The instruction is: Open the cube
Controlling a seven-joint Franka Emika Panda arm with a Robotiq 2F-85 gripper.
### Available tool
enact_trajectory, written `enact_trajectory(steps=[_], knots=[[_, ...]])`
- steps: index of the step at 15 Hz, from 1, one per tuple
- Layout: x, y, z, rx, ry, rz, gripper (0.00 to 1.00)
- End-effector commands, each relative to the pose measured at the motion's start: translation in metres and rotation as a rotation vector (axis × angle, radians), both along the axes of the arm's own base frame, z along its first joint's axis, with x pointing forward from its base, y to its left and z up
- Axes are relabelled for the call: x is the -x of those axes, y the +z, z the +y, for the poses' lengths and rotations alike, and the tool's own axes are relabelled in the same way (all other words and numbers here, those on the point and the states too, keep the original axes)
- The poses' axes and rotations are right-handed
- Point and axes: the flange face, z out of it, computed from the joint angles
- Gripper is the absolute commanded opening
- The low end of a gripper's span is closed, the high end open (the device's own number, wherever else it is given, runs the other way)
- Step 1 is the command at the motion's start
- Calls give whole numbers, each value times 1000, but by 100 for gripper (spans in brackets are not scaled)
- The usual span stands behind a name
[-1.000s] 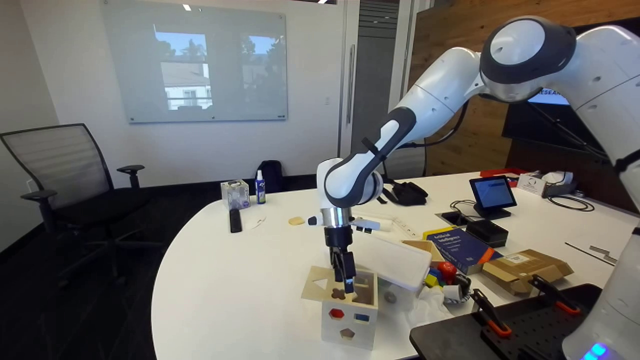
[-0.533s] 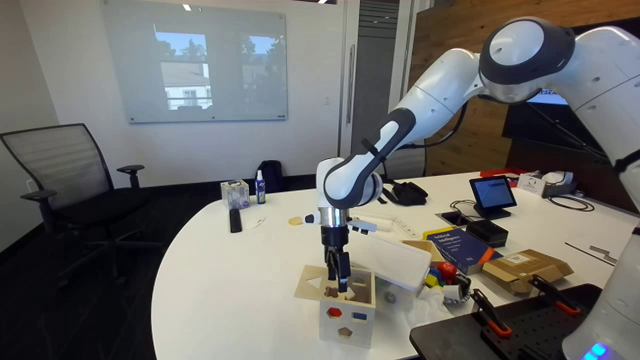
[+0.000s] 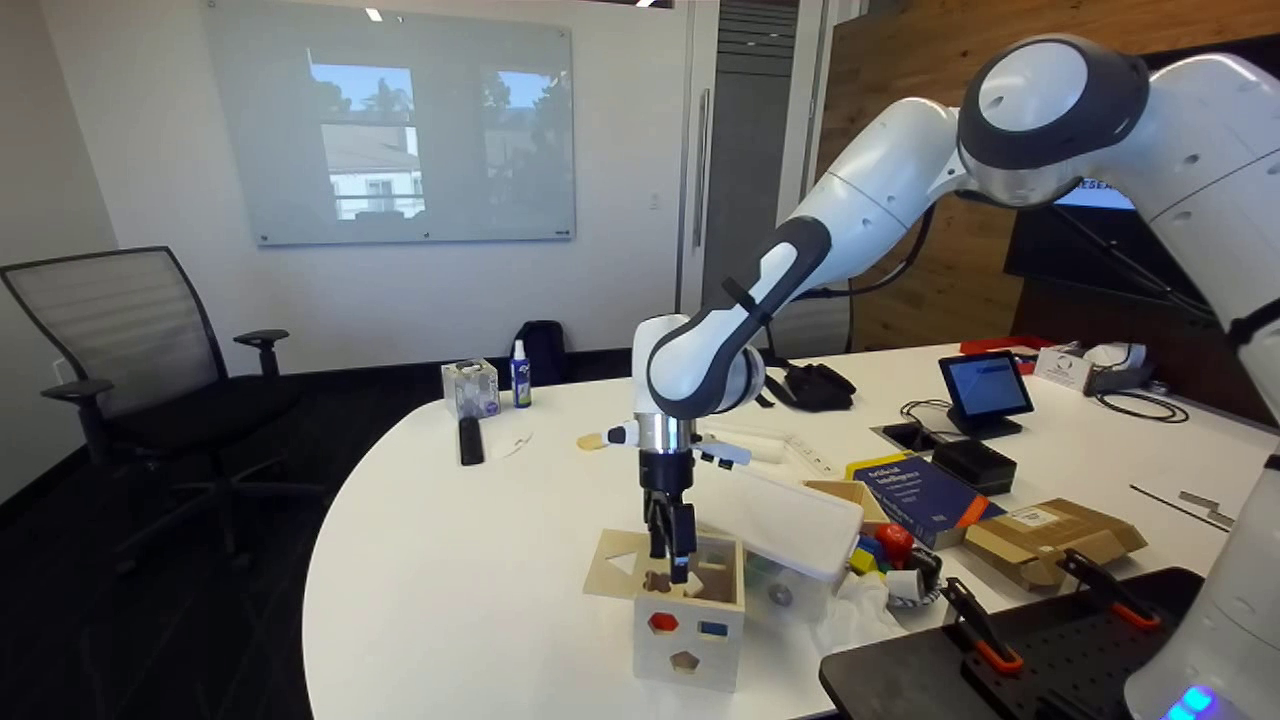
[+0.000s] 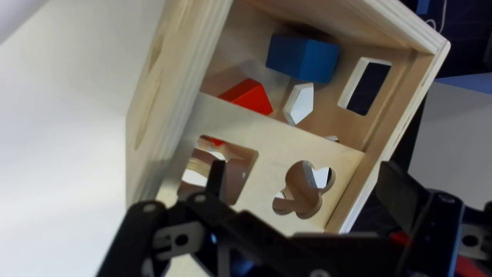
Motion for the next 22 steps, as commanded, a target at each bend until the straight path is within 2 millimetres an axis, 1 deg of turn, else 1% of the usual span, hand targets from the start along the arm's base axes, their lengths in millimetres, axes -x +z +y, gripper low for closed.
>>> enact_trajectory(steps=[1,7,10,12,16,19,22], knots=[[1,6,-3,12,16,-4,100],[-6,16,-7,22,8,-54,100],[-11,26,-9,12,8,-87,100],[-15,36,-8,-15,-3,-107,100],[-27,69,-8,-61,-33,-185,100],[-37,99,-14,-72,-63,-244,100],[-39,117,-21,-65,-67,-268,100]])
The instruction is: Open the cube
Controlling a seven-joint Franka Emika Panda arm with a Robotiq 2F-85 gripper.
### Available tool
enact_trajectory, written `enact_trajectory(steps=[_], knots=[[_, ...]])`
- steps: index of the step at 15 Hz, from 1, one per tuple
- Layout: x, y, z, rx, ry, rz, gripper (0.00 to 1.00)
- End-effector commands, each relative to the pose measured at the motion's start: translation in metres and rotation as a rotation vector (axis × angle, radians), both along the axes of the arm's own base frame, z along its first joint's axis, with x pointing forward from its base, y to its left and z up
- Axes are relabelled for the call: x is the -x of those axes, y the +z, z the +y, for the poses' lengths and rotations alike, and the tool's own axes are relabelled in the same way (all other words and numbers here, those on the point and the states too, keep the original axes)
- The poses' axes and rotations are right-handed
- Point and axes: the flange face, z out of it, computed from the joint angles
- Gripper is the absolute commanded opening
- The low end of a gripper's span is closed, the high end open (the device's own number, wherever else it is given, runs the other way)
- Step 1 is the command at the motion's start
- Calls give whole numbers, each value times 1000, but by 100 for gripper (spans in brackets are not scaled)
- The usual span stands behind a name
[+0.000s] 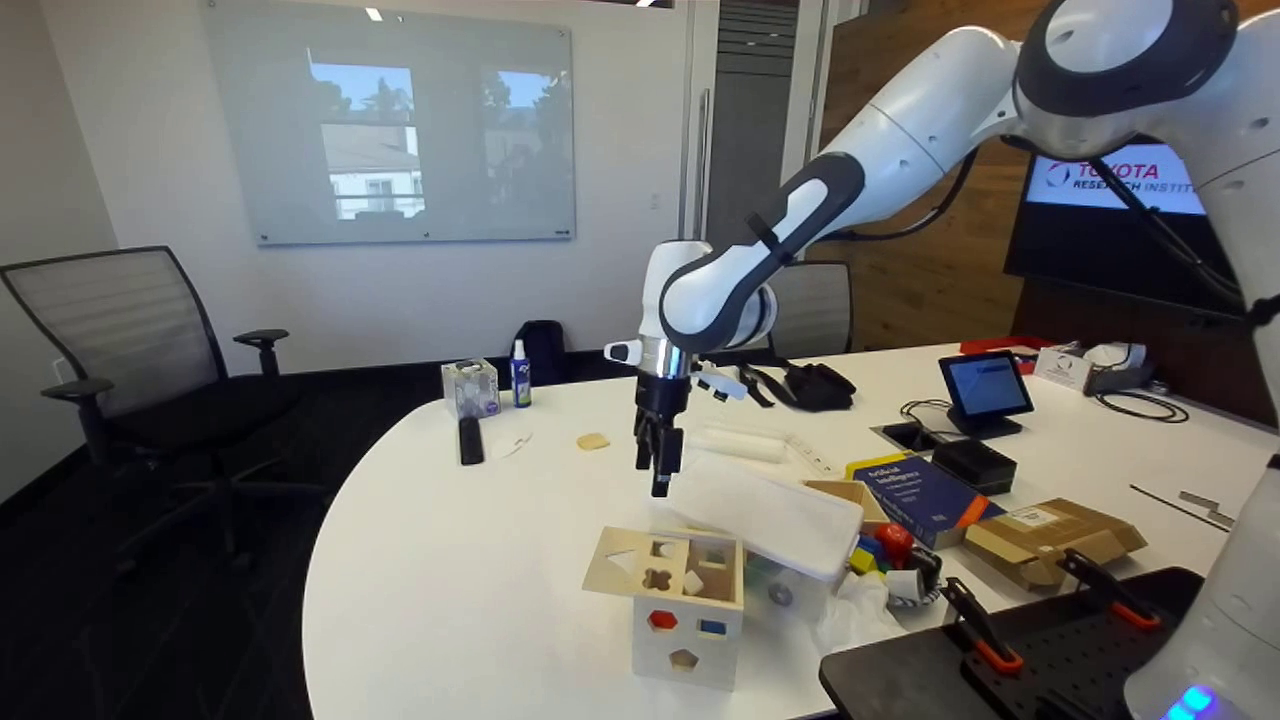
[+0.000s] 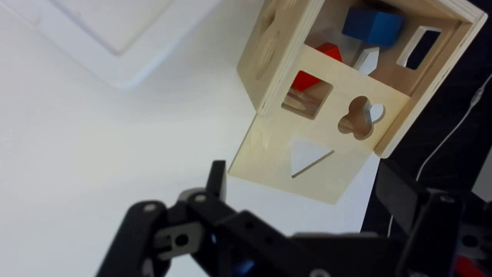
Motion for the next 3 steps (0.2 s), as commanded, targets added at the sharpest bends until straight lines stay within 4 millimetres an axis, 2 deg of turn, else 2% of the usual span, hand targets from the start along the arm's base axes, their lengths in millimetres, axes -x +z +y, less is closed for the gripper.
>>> enact_trajectory(steps=[1,3], knots=[[9,26,-12,5,-24,-40,100],[9,32,-15,-2,-28,-44,100]])
